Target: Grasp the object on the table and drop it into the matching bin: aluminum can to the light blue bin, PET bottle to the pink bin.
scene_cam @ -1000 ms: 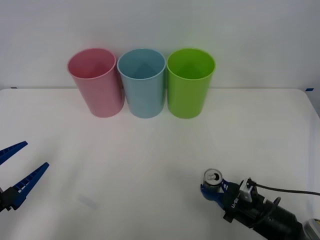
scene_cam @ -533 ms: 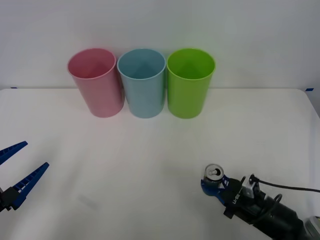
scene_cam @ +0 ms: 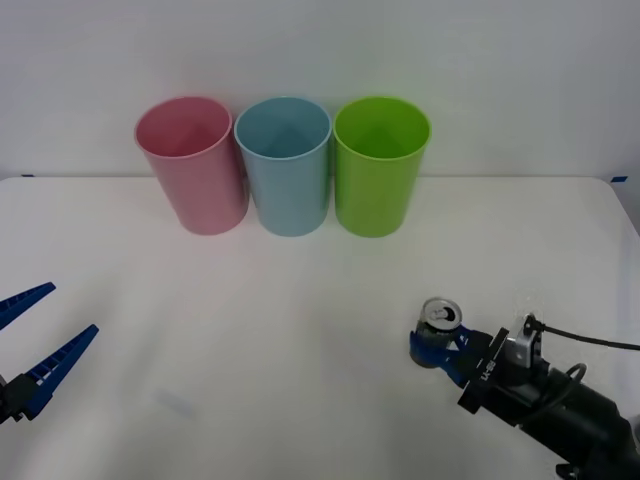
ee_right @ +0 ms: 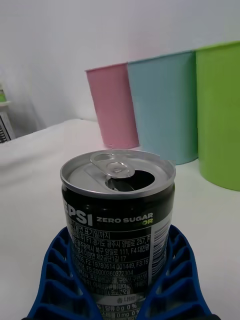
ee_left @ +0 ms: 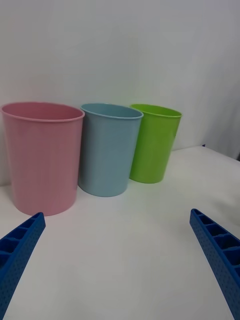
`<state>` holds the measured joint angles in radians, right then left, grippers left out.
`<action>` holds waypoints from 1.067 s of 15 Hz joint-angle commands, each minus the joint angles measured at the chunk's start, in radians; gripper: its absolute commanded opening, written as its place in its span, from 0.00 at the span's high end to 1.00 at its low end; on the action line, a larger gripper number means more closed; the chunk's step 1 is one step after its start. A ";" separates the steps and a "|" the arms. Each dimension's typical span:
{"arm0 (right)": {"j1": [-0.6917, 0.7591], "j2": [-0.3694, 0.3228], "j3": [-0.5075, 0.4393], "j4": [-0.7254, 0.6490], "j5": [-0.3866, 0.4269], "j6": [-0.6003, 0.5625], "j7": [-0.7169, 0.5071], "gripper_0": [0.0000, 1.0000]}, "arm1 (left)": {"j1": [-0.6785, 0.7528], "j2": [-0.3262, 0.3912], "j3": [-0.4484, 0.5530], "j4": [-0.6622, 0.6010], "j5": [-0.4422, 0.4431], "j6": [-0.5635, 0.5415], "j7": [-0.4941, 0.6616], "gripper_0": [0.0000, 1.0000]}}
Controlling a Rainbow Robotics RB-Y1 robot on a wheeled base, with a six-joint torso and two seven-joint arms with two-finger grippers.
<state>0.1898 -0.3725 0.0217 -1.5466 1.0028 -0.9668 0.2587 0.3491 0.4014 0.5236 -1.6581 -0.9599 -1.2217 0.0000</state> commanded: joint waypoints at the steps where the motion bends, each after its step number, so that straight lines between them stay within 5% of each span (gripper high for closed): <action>1: 0.028 -0.039 0.001 -0.139 -0.006 0.068 -0.104 1.00 | 0.000 0.000 0.000 0.000 0.000 0.000 0.000 0.00; 7: 0.017 -0.089 0.000 -0.371 -0.006 0.200 -0.326 1.00 | 0.000 0.000 0.000 0.000 0.000 0.000 0.000 0.00; 16: -0.194 -0.083 0.015 -0.388 0.071 0.275 -0.493 1.00 | 0.000 0.000 0.000 0.000 0.000 0.000 0.000 0.00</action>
<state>0.0175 -0.4578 0.0295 -1.9332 1.0556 -0.7086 -0.2050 0.3491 0.4014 0.5236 -1.6581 -0.9599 -1.2217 0.0000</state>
